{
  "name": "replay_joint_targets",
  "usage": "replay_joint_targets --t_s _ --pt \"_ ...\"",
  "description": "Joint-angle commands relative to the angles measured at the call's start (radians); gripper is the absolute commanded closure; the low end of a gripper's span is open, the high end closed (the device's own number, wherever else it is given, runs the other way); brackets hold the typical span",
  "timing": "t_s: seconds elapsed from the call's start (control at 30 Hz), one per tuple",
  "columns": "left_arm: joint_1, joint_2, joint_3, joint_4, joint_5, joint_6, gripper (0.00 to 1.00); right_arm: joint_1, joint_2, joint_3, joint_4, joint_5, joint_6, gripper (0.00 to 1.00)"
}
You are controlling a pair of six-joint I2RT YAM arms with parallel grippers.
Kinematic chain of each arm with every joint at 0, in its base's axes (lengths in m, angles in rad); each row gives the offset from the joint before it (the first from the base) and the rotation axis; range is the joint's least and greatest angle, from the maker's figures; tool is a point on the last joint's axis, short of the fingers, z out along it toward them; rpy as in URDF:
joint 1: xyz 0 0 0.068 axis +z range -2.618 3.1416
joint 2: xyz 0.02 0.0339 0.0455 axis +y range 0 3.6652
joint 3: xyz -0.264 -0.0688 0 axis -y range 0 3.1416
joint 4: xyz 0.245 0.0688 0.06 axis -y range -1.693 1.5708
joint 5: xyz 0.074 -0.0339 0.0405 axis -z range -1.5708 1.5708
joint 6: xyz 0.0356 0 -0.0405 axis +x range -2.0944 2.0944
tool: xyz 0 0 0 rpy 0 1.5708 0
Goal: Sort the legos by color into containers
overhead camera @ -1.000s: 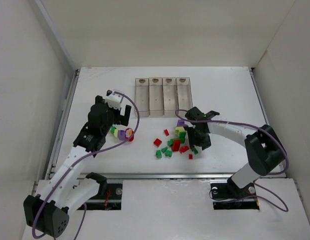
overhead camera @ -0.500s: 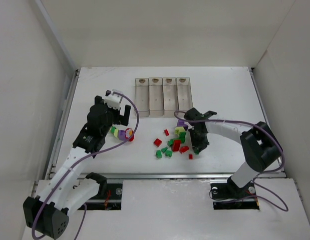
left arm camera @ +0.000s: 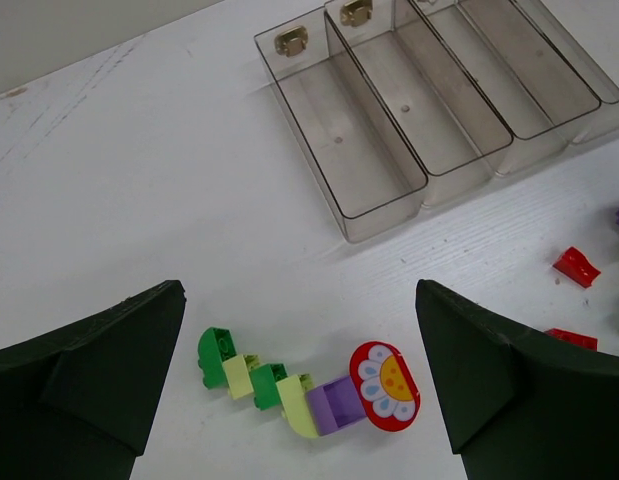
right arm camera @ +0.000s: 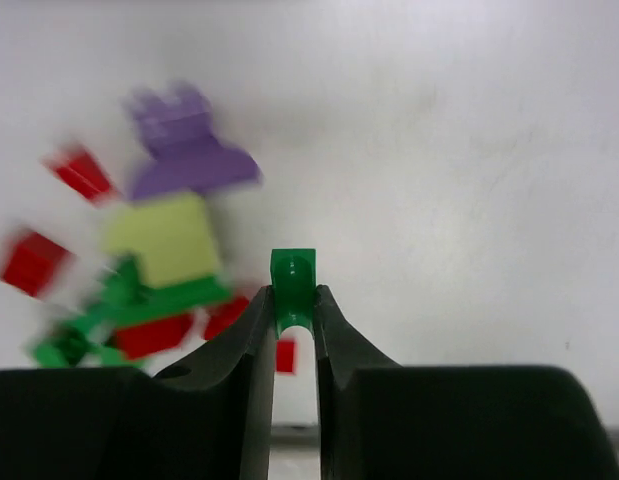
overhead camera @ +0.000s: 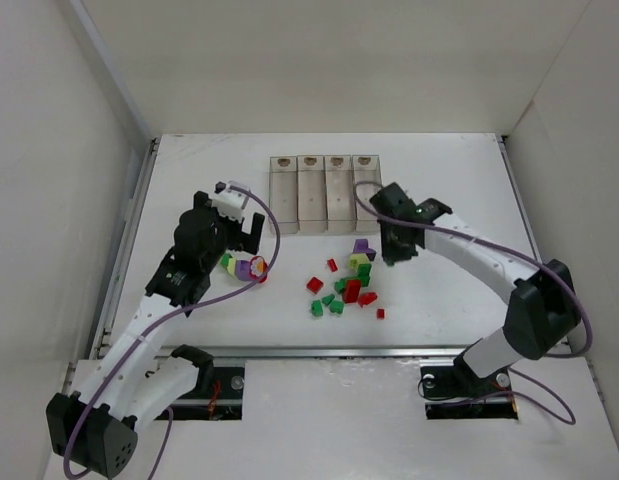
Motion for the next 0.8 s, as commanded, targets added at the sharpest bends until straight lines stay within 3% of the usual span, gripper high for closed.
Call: replay_joint_targets --t_s 0.0,0.17,0.3,0.43,0.53,0.57,0.67,0.7,0.77 --pt "-0.006 -0.02 -0.024 0.04 0.071 0.051 0.0 -0.022 -0.046 0.171 0.081 0.157 0.0 1.0" --pt "-0.006 -0.02 -0.035 0.04 0.124 0.099 0.0 -0.108 0.211 0.398 0.224 0.181 -0.115 1.0" --pt "-0.006 -0.02 -0.035 0.017 0.146 0.122 0.0 -0.162 0.417 0.579 0.236 0.14 -0.172 1.0" --pt "-0.006 -0.029 -0.035 0.005 0.164 0.122 0.0 -0.173 0.523 0.696 0.224 0.097 -0.215 0.98" --pt "-0.006 -0.029 -0.035 -0.006 0.183 0.111 0.0 -0.173 0.545 0.718 0.224 0.097 -0.226 0.81" --pt "-0.006 -0.029 -0.044 -0.006 0.183 0.111 0.0 -0.173 0.545 0.718 0.224 0.083 -0.226 0.69" --pt "-0.006 -0.029 -0.055 -0.006 0.183 0.111 0.0 -0.173 0.531 0.718 0.224 0.023 -0.267 0.49" --pt "-0.006 -0.029 -0.055 0.003 0.183 0.111 0.0 -0.173 0.531 0.718 0.224 -0.004 -0.267 0.36" --pt "-0.006 -0.029 -0.068 0.003 0.183 0.159 0.0 -0.173 0.497 0.707 0.224 -0.015 -0.278 0.3"
